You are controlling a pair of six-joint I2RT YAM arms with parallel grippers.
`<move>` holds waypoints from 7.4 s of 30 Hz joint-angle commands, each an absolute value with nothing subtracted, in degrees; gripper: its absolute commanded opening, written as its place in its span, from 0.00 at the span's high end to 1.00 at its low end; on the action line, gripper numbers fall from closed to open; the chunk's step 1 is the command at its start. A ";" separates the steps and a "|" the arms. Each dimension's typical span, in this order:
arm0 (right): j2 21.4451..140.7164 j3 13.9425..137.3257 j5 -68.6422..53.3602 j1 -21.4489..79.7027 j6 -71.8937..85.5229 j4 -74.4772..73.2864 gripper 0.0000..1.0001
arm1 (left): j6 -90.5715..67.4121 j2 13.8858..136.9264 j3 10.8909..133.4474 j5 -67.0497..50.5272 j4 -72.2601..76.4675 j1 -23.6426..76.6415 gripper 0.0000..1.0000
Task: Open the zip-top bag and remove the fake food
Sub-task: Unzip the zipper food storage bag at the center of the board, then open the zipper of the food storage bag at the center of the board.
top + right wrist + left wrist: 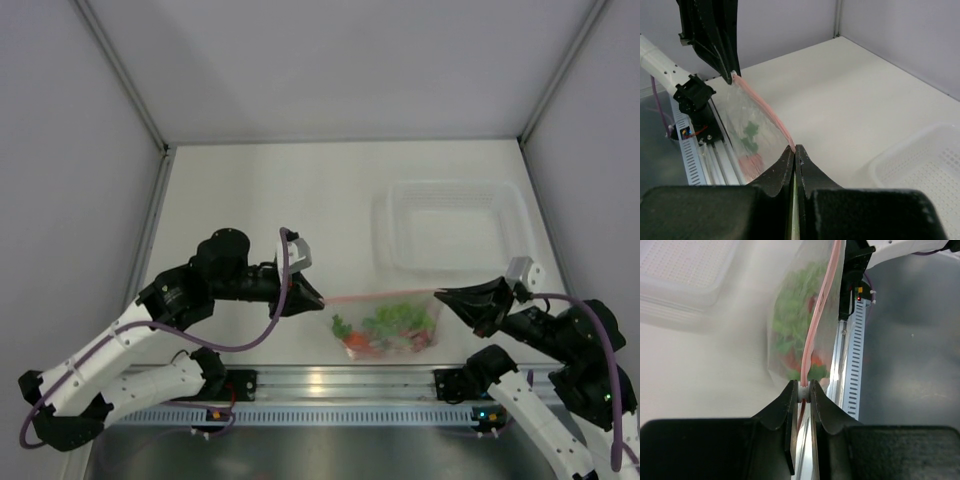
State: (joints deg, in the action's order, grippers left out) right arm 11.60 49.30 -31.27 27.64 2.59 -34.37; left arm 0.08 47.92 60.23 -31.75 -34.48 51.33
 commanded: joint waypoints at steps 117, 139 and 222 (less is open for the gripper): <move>18.89 48.95 -33.40 27.95 14.14 -20.92 0.43 | -6.76 61.00 74.88 3.58 -34.89 53.61 1.00; 31.72 38.85 -19.95 28.21 48.85 -3.19 0.48 | -33.82 75.32 90.26 42.19 -45.35 47.72 1.00; 73.66 47.92 11.87 46.85 36.39 -8.52 1.00 | -42.53 71.53 61.61 61.79 -22.24 59.41 1.00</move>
State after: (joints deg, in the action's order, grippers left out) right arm 78.74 50.06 11.88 48.42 39.48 -6.48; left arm -35.33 70.61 61.52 62.94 -25.82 59.68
